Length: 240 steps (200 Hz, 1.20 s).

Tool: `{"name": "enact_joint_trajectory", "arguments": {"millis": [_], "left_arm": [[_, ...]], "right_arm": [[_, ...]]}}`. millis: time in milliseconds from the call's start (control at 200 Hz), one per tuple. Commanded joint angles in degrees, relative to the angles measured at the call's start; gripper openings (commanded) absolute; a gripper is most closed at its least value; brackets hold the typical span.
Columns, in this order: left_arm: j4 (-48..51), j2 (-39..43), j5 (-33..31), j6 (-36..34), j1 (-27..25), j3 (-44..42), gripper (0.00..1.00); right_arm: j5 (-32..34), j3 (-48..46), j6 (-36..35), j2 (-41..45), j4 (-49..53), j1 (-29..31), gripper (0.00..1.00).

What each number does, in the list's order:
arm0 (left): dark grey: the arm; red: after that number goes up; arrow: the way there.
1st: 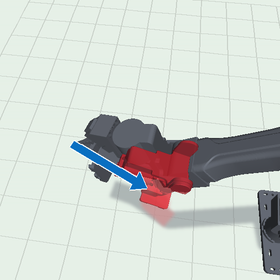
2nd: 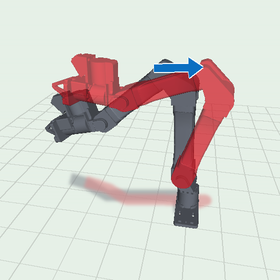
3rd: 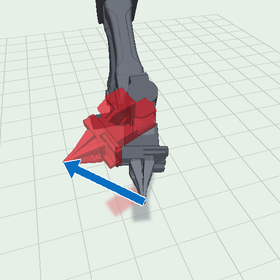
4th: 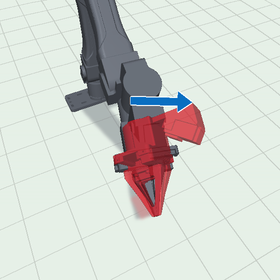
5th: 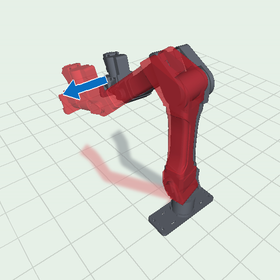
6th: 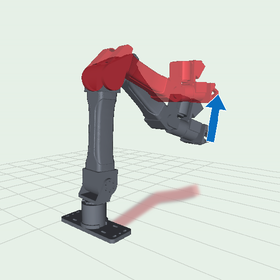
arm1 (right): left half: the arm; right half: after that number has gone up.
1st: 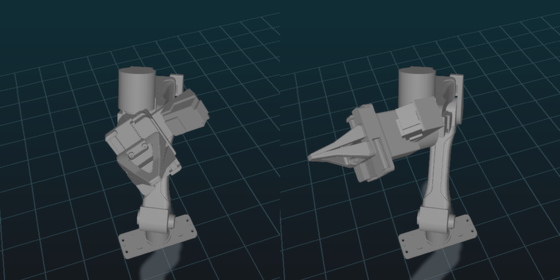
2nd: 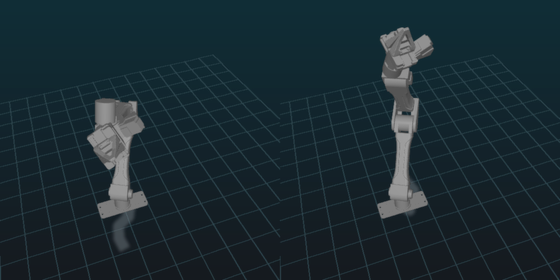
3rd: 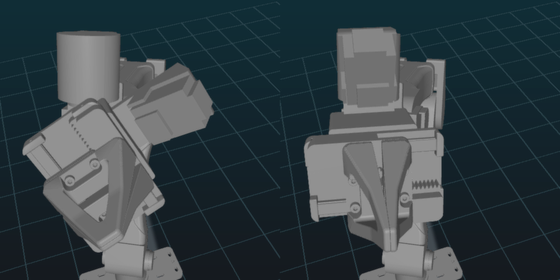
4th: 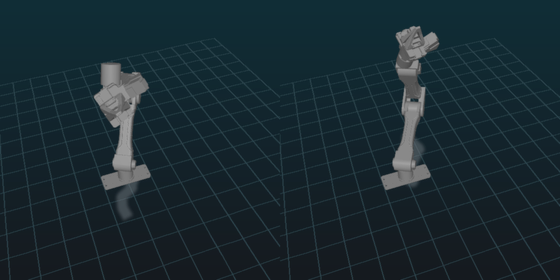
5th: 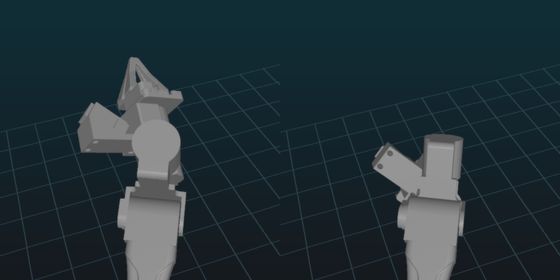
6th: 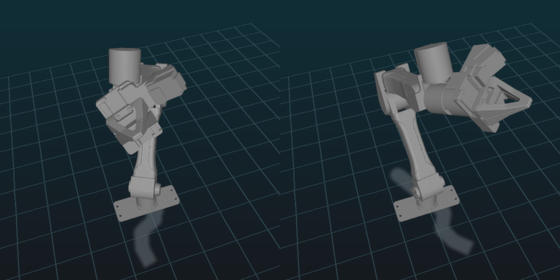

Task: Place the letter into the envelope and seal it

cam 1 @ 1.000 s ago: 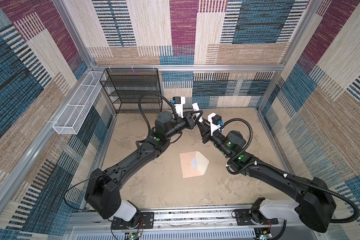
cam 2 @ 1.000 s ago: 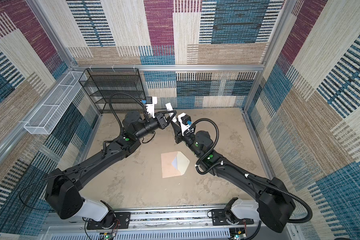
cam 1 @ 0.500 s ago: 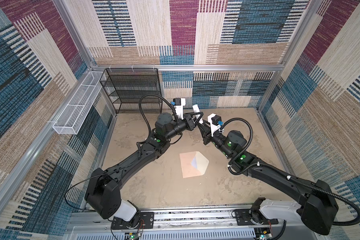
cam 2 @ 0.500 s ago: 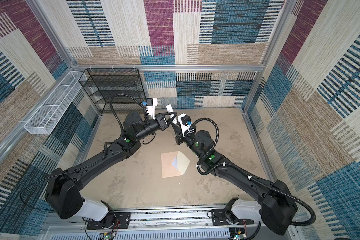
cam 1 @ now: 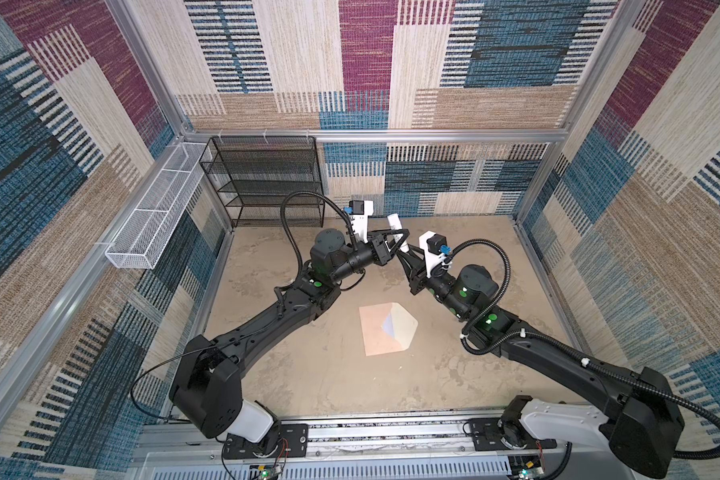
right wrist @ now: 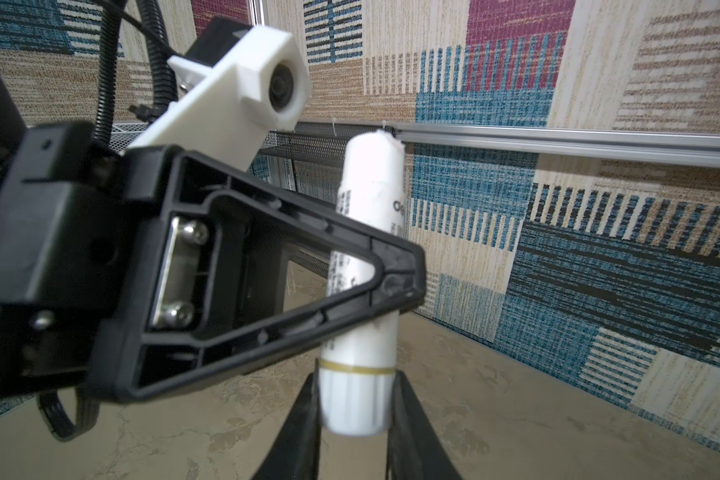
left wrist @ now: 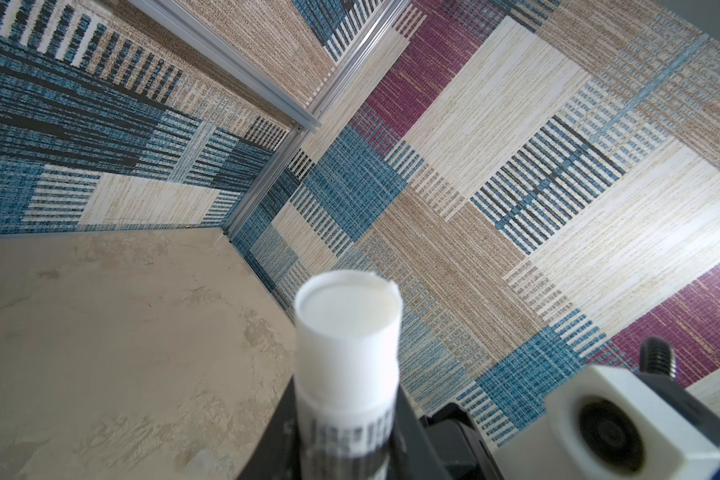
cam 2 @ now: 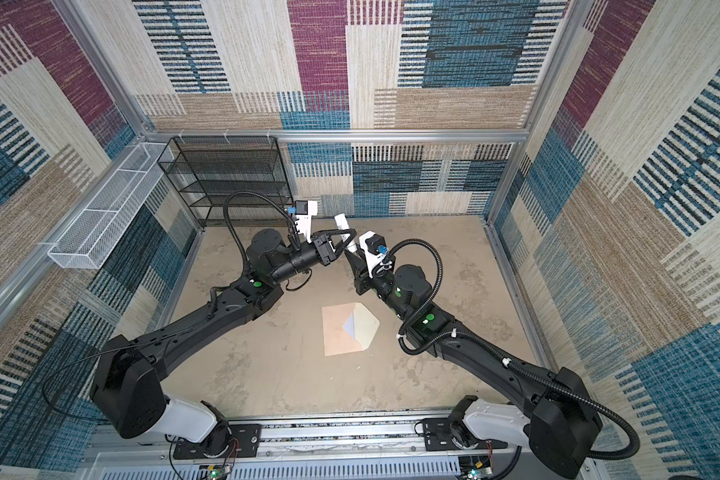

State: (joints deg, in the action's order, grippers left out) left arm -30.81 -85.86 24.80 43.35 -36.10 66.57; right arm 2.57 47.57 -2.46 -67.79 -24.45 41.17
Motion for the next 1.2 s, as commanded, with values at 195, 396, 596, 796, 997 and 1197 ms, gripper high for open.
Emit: {"name": "enact_joint_trajectory", "arguments": {"millis": [195, 396, 596, 796, 997, 1197], "left_arm": [[0.5, 0.6, 5.7, 1.1, -0.1, -0.7, 0.00], [0.4, 1.1, 6.3, 0.4, -0.1, -1.0, 0.00], [0.6, 1.3, 6.8, 0.3, -0.1, -1.0, 0.00], [1.1, 1.8, 7.9, -1.2, 0.0, -1.1, 0.00], [-9.2, -0.1, 18.7, 5.4, 2.8, -1.4, 0.00], [-11.3, 0.1, 26.8, 6.6, 4.5, -1.0, 0.00]], "right_arm": [[-4.2, 0.5, 0.8, 1.1, -2.4, 0.1, 0.15], [-5.3, 0.3, 1.2, 1.9, -1.4, 0.1, 0.14], [-4.5, 0.1, 1.2, 2.2, -1.4, 0.1, 0.14], [-8.9, 1.2, 2.9, 2.2, -1.0, 0.1, 0.11], [-21.2, 4.2, 8.2, 2.0, 1.8, -1.7, 0.06], [-37.0, 8.0, 13.9, 1.4, 5.7, -6.1, 0.04]]}}
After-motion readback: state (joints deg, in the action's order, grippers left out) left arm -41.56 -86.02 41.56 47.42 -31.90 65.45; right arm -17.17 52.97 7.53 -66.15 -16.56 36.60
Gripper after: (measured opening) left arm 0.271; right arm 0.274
